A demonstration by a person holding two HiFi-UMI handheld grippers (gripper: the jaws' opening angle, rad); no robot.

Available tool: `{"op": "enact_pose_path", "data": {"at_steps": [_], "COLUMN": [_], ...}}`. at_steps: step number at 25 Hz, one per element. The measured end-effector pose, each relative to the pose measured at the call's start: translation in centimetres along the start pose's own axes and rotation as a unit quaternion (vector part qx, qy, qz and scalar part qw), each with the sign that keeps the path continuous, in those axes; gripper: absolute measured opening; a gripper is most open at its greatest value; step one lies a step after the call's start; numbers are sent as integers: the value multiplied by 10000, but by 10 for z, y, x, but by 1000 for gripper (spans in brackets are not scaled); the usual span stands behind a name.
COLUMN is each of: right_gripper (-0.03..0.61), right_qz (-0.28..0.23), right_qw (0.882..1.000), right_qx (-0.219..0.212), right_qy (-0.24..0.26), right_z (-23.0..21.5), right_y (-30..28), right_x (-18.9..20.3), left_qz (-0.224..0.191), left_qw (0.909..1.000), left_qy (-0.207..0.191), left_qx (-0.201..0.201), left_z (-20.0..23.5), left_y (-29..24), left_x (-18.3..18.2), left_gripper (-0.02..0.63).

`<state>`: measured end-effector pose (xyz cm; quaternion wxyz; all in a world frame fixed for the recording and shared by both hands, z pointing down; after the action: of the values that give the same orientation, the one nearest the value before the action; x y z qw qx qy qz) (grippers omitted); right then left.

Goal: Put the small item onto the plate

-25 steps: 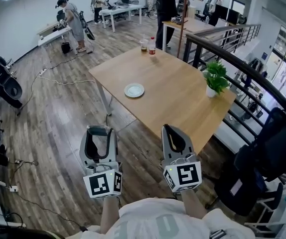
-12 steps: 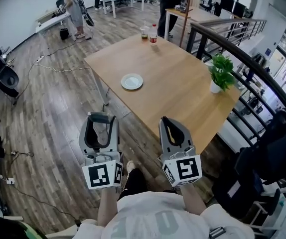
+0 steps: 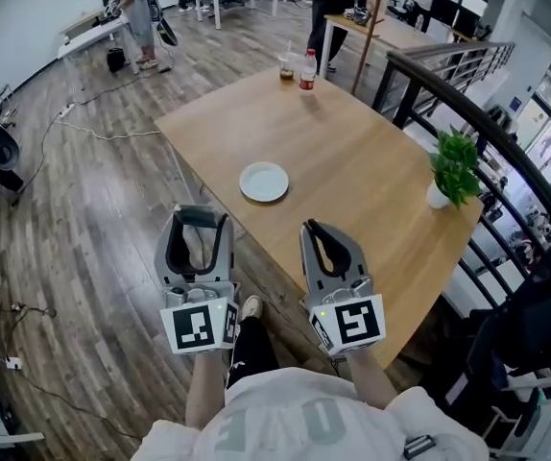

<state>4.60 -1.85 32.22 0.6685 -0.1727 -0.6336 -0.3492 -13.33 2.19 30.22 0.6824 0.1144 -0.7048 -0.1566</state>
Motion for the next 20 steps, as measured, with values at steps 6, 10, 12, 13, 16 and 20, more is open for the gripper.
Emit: {"op": "enact_pose_path", "data": {"at_steps": [6, 10, 12, 13, 16, 20], "right_gripper": [18, 18, 18, 18, 18, 18], "right_qz": [99, 107, 90, 88, 102, 130], "right_qw": [9996, 9987, 9983, 9981, 9972, 9954], "right_qx": [268, 496, 567, 607, 737, 942], "right_qy": [52, 77, 99, 106, 108, 86], "right_z": [-25, -39, -46, -49, -58, -68], "right_y": [-79, -129, -153, -165, -192, -216], "right_x": [24, 22, 15, 12, 4, 2], "left_qz": [86, 103, 87, 69, 44, 45], "left_qw": [9996, 9990, 9987, 9984, 9972, 9956], "left_qy": [-131, -72, -39, -39, -35, 77], "left_qx": [248, 434, 509, 560, 748, 935], "left_z": [29, 51, 62, 66, 74, 79], "left_y": [-79, -132, -160, -173, -204, -231], "left_x": [32, 38, 36, 34, 29, 31], "left_gripper": [304, 304, 304, 304, 304, 304]}}
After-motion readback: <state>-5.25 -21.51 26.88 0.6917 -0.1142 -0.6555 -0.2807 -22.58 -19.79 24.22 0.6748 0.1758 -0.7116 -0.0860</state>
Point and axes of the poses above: the fingertips, and each gripper's own axes: y backward along the fingers, z to its left, x out of its underside, the point moved 4 cm from there along y, backward along the fingers, and after that the axes turned 4 degrees about -z, right-handed, at the moved point
